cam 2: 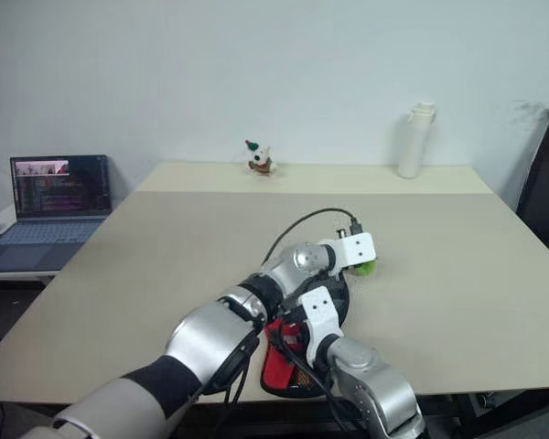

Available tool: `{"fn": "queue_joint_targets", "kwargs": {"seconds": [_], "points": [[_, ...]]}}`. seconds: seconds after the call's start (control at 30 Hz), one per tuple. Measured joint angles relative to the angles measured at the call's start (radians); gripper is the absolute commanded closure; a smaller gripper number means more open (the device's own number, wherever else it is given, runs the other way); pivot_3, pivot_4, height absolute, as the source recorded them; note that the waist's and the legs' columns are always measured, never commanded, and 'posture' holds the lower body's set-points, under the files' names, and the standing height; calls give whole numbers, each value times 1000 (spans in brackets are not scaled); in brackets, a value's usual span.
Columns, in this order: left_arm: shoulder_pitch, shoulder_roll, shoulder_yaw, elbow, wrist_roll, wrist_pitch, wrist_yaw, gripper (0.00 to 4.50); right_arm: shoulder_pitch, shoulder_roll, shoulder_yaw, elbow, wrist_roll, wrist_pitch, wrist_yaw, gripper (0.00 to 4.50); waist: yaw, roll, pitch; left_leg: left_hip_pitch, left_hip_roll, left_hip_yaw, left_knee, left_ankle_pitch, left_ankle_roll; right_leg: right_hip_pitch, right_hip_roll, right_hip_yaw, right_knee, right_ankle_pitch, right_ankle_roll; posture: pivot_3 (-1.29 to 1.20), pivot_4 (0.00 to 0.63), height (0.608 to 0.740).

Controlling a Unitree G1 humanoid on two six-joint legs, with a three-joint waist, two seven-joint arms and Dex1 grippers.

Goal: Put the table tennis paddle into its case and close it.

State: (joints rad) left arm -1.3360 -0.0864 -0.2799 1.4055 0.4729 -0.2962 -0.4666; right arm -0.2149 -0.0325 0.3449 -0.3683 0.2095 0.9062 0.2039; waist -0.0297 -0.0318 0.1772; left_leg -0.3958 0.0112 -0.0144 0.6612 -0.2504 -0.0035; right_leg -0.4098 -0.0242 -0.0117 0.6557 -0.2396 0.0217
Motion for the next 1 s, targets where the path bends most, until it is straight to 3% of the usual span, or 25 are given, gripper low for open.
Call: {"fn": "queue_joint_targets", "kwargs": {"seconds": [0.13,0.4,0.6,0.83,1.0], "points": [[7,1,64,-1,-68,0,-86,293,-13,-6,-1,14,-1,-5,13,0,-1,0,0,0,0,0,0,0,0,0,1,0,0,0,0,0,150,740],[7,73,166,-21,-160,5,-100,293,-49,-36,-30,27,16,2,49,0,1,0,0,0,0,0,0,0,0,0,0,0,0,0,0,0,150,740],[11,181,223,-39,-219,10,-118,293,-52,-113,-189,-96,142,175,110,0,4,0,1,-4,-1,0,1,0,0,-2,-1,0,-1,0,0,0,150,740],[115,308,251,-70,-293,9,-393,293,-136,-312,-453,-248,396,332,268,0,4,1,1,-4,-1,-1,-1,0,0,-3,0,-1,-1,0,0,0,150,740],[168,361,275,-112,-360,35,-618,293,-209,-441,-506,-119,375,279,295,0,4,0,2,-4,-1,0,0,0,0,-4,-1,0,0,0,0,0,150,740]]}}
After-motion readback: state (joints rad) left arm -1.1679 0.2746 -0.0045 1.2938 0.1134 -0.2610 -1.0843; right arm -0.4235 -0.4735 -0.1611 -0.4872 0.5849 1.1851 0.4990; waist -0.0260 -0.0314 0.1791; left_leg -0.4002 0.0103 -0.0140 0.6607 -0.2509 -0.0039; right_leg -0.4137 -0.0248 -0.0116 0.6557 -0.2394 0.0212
